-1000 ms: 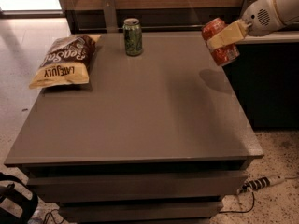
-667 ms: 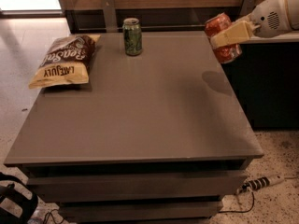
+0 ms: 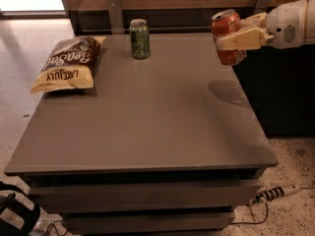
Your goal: Place coke can upright
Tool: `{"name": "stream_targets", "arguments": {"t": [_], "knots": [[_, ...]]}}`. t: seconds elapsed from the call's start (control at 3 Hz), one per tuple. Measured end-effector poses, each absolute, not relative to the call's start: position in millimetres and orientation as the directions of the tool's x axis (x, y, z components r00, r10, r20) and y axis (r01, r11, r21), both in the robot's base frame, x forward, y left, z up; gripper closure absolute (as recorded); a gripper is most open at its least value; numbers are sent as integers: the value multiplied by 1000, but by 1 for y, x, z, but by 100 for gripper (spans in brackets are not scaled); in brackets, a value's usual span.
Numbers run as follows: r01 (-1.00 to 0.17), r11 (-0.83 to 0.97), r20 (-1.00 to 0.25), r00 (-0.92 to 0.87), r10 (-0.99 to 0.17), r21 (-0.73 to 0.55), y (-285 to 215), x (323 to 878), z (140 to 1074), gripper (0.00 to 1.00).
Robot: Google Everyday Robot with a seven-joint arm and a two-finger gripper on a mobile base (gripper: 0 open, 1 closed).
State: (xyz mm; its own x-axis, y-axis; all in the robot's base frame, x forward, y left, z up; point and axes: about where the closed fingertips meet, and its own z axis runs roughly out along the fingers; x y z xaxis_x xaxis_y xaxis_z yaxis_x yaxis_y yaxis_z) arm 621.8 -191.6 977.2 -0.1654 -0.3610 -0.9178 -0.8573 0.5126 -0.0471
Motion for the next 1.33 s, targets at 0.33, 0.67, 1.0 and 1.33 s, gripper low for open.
{"name": "stream_targets", "arguments": {"t": [0.33,0.67,1.0,1.33], "knots": [[-888,453,-936,-92,-340,-78,-172,617,981,100],[-911,403,-942,-55,-330,-88,-154,615,980,100],[-928,364,-947,-45,-317,-78,-135,616,975,100],[-943,330,-959,-49,-281,-49,-121,619,964,100]]}}
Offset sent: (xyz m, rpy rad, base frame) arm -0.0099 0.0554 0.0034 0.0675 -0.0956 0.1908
